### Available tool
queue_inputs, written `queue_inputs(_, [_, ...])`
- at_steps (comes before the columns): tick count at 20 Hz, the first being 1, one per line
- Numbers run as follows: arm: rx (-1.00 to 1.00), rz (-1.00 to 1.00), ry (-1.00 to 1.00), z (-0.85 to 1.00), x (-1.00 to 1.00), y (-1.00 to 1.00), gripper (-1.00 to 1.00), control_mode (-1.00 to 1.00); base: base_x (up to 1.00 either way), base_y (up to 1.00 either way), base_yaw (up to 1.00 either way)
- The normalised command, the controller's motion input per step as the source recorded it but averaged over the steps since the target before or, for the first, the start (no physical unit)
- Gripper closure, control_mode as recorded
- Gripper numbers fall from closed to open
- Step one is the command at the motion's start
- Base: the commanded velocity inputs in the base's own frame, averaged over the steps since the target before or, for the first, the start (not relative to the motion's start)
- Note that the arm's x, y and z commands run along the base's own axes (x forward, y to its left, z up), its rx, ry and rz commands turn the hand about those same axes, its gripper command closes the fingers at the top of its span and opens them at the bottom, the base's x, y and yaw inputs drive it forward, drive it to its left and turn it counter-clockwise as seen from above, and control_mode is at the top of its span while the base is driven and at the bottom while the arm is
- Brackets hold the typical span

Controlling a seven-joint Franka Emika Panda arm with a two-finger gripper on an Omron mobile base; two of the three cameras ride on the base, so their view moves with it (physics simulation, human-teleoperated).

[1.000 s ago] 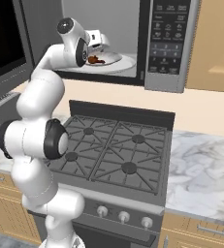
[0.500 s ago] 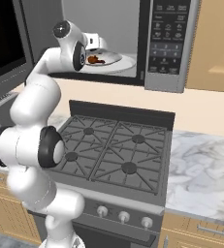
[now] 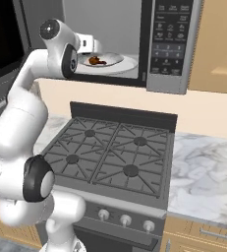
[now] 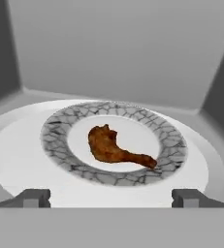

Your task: Transport the chicken drumstick from the fridge to the microwave and turn on the microwave.

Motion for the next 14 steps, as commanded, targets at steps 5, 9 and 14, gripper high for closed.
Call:
queue_inputs(5, [0.00,0.00,-0.13,0.03,-0.99,0.00,-1.00,-1.00,0.00,0.00,0.00])
queue_inputs(9, [0.00,0.00,-0.09,0.06,-0.93,-0.02,-1.00,-1.00,0.00,0.00,0.00])
queue_inputs(14, [0.00,0.00,-0.03,0.17,-0.92,-0.12,-1.00,-1.00,0.00,0.00,0.00])
